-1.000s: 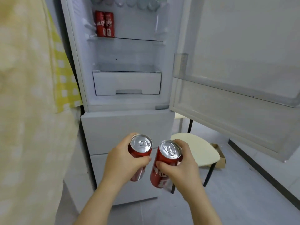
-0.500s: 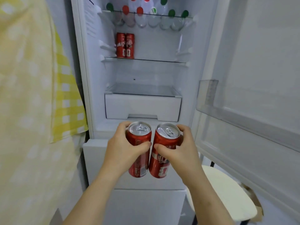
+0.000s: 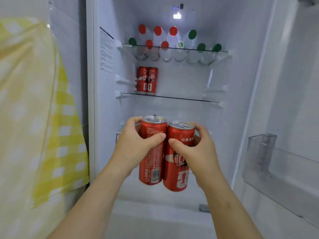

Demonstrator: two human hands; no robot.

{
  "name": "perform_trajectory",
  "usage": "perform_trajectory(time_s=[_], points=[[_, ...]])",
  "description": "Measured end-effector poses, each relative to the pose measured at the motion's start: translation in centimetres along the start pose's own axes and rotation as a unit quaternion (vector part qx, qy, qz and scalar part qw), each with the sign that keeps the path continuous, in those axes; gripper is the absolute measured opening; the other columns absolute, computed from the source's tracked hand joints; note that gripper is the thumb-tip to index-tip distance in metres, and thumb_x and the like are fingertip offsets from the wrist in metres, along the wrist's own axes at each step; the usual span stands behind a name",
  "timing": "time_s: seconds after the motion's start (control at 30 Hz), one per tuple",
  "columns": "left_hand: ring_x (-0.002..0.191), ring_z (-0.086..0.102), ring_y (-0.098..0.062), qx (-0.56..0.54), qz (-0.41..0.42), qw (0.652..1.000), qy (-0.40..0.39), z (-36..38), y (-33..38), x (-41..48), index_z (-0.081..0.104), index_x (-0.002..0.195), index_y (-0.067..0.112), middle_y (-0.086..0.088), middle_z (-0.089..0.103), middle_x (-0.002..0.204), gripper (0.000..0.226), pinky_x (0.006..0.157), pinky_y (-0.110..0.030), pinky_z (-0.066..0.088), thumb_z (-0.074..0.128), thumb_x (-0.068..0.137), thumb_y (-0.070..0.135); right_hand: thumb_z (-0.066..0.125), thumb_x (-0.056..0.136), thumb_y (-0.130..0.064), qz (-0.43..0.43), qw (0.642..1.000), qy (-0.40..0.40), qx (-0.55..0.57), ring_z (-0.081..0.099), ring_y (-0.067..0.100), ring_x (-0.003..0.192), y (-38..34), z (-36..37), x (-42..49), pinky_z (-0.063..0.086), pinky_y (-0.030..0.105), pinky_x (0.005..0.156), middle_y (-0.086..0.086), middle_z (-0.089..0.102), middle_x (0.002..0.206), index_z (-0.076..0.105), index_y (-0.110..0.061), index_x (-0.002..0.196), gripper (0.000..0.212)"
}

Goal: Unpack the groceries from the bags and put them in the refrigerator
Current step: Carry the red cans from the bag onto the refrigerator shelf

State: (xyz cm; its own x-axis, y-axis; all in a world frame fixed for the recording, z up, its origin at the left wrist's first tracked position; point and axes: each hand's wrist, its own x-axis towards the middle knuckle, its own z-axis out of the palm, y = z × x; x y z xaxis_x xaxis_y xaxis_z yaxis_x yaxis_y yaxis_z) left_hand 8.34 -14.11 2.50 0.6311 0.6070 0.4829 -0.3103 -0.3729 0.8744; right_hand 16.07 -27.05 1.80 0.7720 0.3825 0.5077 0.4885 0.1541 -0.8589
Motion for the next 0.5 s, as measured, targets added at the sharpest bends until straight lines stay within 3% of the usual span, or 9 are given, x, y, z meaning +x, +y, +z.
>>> perform_trajectory(time_s=[0.27, 0.5], points=[[0.084, 0.068, -0.013, -0.052, 0.074, 0.995, -0.032, -1.5, 1.3, 10.3, 0.055, 0.103, 0.029, 0.003, 0.068, 0.095, 0.037, 0.075, -0.033, 0.056, 0.076, 0.074, 0.02, 0.076, 0.074, -0.024, -0.051, 0.997, 0.05, 0.024, 0.067, 0.006, 0.079, -2.0, 4.2, 8.7, 0.053, 0.023, 0.065, -0.009, 0.065, 0.096, 0.048, -0.03, 0.115, 0.05], [0.087, 0.066, -0.014, -0.076, 0.109, 0.991, -0.036, -1.6, 2.7, 18.5, 0.058, 0.111, 0.022, 0.002, 0.066, 0.098, 0.038, 0.076, -0.032, 0.055, 0.072, 0.077, 0.027, 0.073, 0.077, -0.025, -0.093, 0.991, 0.088, 0.037, 0.067, 0.007, 0.076, -4.0, 7.2, 15.5, 0.054, 0.024, 0.063, -0.009, 0.064, 0.092, 0.05, -0.031, 0.107, 0.038]])
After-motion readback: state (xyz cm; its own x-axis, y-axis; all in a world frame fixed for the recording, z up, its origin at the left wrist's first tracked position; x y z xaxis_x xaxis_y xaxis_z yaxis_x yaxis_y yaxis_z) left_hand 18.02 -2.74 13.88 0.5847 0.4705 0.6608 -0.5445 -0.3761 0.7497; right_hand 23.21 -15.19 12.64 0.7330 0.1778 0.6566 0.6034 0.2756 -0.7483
